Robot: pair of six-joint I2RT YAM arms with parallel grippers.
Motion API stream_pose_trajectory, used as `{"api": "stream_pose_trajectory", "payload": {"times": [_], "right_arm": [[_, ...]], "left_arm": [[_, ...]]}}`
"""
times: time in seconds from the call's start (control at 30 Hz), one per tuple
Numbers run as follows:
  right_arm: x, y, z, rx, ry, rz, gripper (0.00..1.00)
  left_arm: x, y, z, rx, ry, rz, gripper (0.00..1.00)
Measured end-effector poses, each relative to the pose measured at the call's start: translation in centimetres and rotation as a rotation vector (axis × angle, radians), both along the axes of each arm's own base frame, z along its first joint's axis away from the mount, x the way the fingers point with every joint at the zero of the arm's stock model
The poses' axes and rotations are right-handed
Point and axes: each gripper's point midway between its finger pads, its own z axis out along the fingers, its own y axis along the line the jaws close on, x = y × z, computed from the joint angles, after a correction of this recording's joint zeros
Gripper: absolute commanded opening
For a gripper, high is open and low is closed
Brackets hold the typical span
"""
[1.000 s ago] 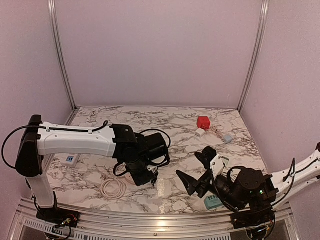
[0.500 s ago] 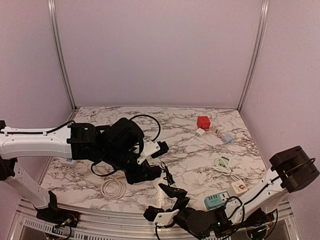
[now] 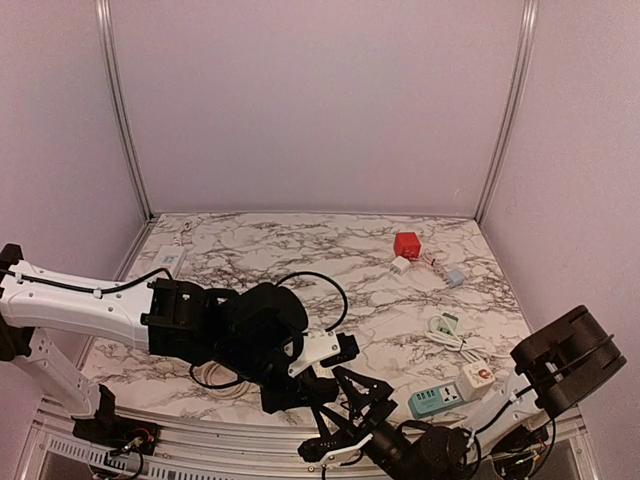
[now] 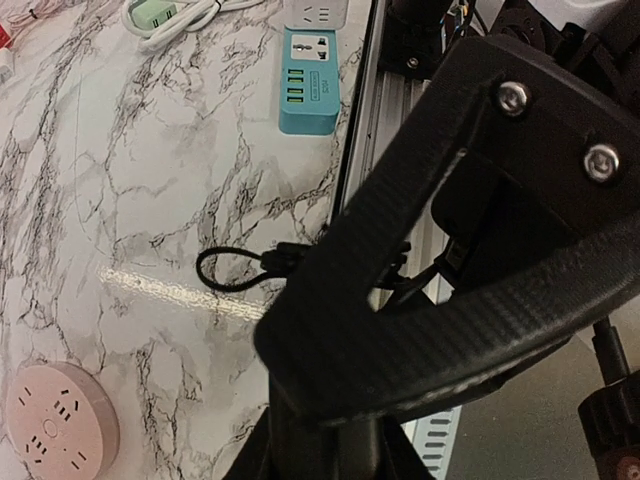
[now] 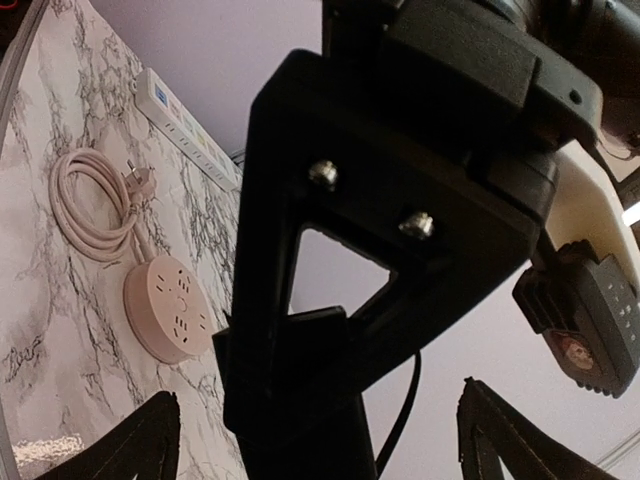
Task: Insert the plug
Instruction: Pass from the left arm to the right
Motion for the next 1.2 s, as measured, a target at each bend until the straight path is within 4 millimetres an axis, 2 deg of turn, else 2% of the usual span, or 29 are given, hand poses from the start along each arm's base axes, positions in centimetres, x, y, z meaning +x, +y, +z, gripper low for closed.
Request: {"api": "stream_pose_trajectory", "payload": {"times": [0.17,0.37,0.53,0.63,0.67,0.73,0.8,0.87,1.0,1.1,1.2], "right_arm": [[0.1,-0.1,-0.7,-0.059,-0.04,-0.018,0.77],[0.2,0.1,-0.9,-0.091,-0.064,-0.037,0.44],[0.2,0.1,-0.6,-0.086,-0.064,-0.048,0.28],[0.2,0.1,-0.6,-0.093,-0.069,-0.05,0.16],[0.2,0.1,-0.7,-0.095,-0.071,-0.05,0.14],[0.2,0.1,-0.7,-0.101,-0.075,-0.053,0.12],[0.1,0.1,-0.6,-0.1,-0.074,-0.051,0.1],[0.1,0.0,-0.6,-0.09,-0.066,-0.051,0.08],[0.3,-0.5,0.0,-0.049,-0.037,-0.049,0.06],[0.6,-1.4,1.3,0.02,0.005,-0.045,0.04],[0.9,-2.7,2.8,0.108,0.058,-0.033,0.04]], "left_arm": [[-0.2,-0.1,0.3,-0.019,-0.005,-0.005,0.0],[-0.5,0.4,0.8,-0.041,-0.007,-0.01,0.0],[-0.8,0.7,0.2,-0.03,-0.003,-0.016,0.02],[-0.8,0.7,0.2,-0.033,0.0,-0.014,0.11],[-0.8,0.7,0.3,-0.034,0.001,-0.014,0.14],[-0.9,0.6,0.3,-0.037,-0.001,-0.016,0.29],[-1.0,0.7,0.4,-0.046,0.0,-0.016,0.36],[-1.0,0.7,0.7,-0.071,-0.006,-0.02,0.49],[-1.4,0.6,3.6,-0.197,-0.032,-0.038,0.66],[-1.7,0.9,5.9,-0.302,-0.058,-0.052,0.72],[-2.0,1.2,7.3,-0.382,-0.077,-0.063,0.77]]}}
